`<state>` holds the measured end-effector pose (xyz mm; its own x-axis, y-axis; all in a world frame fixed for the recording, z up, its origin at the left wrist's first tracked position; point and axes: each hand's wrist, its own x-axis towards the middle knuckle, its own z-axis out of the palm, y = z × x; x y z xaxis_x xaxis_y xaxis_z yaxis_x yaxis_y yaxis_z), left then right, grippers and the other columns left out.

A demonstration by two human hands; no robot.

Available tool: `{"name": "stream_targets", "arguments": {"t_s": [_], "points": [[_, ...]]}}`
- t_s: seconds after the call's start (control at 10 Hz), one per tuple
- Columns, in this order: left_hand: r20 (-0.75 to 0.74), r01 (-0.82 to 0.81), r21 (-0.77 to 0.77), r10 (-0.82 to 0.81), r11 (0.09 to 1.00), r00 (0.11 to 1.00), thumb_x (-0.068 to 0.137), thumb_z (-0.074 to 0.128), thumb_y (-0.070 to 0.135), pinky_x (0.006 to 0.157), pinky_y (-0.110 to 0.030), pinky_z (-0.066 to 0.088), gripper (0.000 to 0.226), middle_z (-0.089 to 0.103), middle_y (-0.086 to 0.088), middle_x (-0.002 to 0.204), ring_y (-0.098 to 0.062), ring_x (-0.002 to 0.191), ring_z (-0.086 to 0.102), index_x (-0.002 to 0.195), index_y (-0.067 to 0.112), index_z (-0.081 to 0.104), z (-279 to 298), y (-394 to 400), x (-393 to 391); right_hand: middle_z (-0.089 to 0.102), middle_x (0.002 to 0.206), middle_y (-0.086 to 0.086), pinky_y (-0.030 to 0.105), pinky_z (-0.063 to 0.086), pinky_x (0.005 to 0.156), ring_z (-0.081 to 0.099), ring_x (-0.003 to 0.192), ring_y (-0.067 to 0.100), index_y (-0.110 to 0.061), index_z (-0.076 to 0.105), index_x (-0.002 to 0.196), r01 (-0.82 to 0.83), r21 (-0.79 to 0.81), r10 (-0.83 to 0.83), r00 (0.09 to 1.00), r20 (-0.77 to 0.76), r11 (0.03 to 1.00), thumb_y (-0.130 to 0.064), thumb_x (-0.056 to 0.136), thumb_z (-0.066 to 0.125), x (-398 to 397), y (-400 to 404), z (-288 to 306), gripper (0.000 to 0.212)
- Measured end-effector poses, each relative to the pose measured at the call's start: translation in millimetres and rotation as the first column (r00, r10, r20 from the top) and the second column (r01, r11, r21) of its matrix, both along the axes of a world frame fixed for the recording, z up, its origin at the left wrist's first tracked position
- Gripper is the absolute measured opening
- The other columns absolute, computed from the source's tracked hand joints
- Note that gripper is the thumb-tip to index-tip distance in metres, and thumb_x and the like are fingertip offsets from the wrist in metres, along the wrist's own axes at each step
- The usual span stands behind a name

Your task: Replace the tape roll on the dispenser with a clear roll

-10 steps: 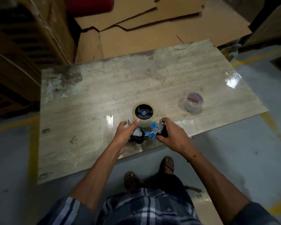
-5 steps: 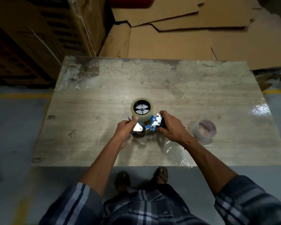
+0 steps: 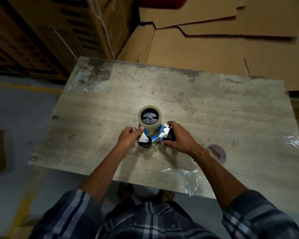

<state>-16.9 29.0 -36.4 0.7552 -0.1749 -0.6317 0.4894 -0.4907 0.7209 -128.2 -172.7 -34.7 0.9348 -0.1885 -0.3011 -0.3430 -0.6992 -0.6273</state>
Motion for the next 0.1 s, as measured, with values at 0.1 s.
{"name": "stream_targets", "arguments": {"t_s": [0.1], "points": [[0.126,-0.006,0.134,-0.011,0.991,0.992,0.087,0.057,0.065,0.106,-0.052,0.045,0.081,0.047,-0.013,0.145,-0.032,0.129,0.050,0.149,0.015,0.039,0.5,-2.7,7.5,0.064,0.120,0.001,0.041,0.053,0.091,0.063,0.106,0.022,-0.024,0.053,0.133,0.048,0.217,-0.025,0.994,-0.106,0.975,-0.052,0.078,0.081,4.5,-12.3,16.1,0.067]]}}
